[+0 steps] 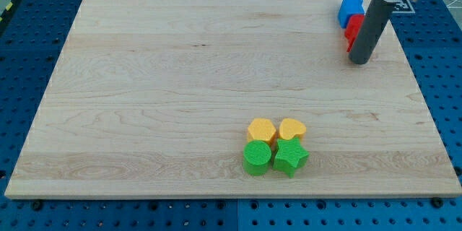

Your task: Move the yellow heart towards the red star

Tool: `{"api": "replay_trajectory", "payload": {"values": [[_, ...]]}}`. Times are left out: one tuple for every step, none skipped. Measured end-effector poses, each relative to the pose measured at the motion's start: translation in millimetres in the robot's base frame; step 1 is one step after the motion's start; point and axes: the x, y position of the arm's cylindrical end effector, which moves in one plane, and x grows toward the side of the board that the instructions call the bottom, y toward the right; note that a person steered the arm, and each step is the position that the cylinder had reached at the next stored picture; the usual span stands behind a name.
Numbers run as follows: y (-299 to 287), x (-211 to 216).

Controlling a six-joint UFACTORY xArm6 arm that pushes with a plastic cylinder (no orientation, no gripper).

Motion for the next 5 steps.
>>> {"api": "replay_trajectory", "payload": {"values": [[0.2,14.1],[-3.1,53.3],[-41.1,56.7],[-85.9,64.8],[-137.5,100.4]]}}
